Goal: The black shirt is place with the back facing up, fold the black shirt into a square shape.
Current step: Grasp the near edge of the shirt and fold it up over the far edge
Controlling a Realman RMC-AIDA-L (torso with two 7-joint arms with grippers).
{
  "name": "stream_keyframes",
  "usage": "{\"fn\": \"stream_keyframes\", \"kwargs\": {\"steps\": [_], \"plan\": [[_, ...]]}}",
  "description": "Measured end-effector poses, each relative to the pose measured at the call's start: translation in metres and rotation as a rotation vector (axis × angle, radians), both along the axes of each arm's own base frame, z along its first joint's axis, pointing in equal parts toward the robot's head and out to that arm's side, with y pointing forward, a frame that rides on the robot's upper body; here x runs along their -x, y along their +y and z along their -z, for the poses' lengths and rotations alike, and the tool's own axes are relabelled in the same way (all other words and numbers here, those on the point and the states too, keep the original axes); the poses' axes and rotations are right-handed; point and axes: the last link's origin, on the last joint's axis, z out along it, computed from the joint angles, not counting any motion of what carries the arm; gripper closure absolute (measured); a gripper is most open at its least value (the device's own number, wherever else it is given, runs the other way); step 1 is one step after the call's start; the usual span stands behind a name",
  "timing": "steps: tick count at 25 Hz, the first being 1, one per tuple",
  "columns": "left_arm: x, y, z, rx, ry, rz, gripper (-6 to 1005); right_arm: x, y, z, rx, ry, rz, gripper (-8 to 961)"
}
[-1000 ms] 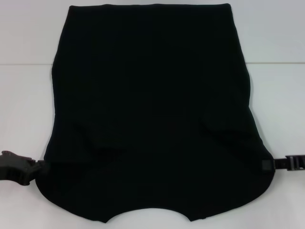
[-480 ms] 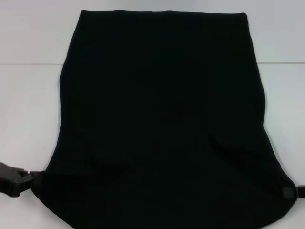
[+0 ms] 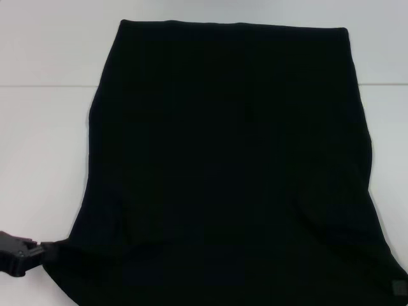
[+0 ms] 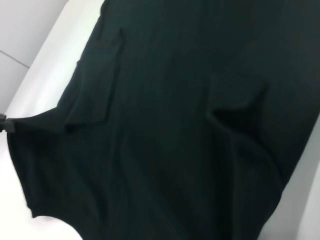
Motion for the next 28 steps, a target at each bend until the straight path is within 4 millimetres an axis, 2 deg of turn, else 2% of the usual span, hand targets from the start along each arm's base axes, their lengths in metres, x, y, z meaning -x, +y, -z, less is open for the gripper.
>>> {"fn": "stream_keyframes", "kwargs": {"steps": [6, 10, 11, 13, 15, 16, 24, 28], "plan": [[-0.018, 0.014, 0.002, 0.028, -0.019, 0.064, 981, 0.004, 0.007, -0.002, -0.027, 0.008, -0.024, 918], [-0.036, 0.037, 0.0, 0.017, -0.016, 0.126, 981, 0.007, 0.018, -0.013, -0.097, 0.027, -0.031, 917], [-0.036, 0.037, 0.0, 0.017, -0.016, 0.126, 981, 0.009, 0.021, -0.016, -0.117, 0.033, -0.036, 917], [-0.054, 0.064, -0.004, -0.022, 0.01, 0.182, 981, 0.012, 0.03, -0.023, -0.167, 0.046, -0.046, 917], [-0.057, 0.069, -0.005, -0.034, 0.017, 0.189, 981, 0.016, 0.041, -0.029, -0.218, 0.055, -0.053, 917], [-0.064, 0.088, -0.006, -0.085, 0.044, 0.201, 981, 0.019, 0.047, -0.032, -0.241, 0.058, -0.057, 918], [-0.078, 0.154, -0.002, -0.261, 0.105, 0.189, 980, 0.046, 0.105, -0.035, -0.383, 0.026, -0.088, 918], [-0.084, 0.18, -0.001, -0.343, 0.125, 0.17, 980, 0.057, 0.135, -0.032, -0.444, -0.009, -0.067, 917]]}}
